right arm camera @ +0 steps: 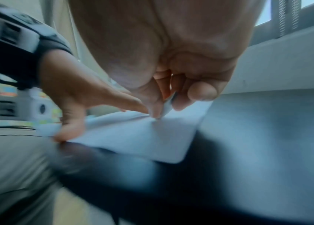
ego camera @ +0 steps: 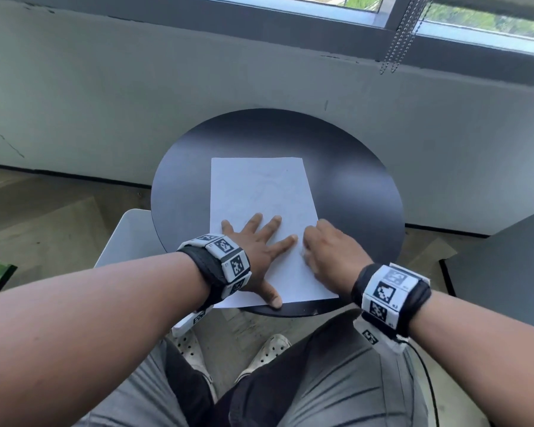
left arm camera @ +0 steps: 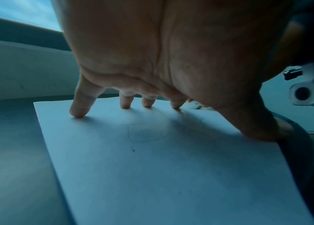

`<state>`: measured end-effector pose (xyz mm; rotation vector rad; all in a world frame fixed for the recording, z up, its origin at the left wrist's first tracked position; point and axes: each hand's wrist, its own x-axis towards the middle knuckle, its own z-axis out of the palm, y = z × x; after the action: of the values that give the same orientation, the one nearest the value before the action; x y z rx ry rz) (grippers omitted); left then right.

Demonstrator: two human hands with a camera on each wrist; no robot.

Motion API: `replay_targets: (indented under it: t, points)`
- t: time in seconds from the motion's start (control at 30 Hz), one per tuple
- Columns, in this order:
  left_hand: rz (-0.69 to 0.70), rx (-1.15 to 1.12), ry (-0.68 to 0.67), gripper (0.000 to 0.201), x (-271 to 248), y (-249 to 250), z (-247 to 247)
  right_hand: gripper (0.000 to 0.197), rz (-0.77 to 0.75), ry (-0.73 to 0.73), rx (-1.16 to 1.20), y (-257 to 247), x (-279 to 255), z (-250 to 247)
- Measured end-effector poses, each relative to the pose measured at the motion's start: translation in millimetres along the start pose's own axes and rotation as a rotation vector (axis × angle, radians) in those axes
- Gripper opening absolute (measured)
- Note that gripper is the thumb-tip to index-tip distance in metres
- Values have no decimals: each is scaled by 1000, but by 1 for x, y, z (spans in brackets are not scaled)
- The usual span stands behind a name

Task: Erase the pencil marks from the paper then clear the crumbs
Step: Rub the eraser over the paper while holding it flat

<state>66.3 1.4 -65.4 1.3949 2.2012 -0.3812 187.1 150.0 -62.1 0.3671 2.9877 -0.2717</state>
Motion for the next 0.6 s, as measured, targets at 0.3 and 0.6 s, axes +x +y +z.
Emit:
replay_targets:
  t: [0.3, 0.6]
  points:
    - [3, -4, -5, 130, 1, -1, 0, 22, 75, -26, -30, 5, 4, -9]
    - [9, -15, -6, 135, 0, -4, 4, 23, 48, -60, -60, 1, 10, -12]
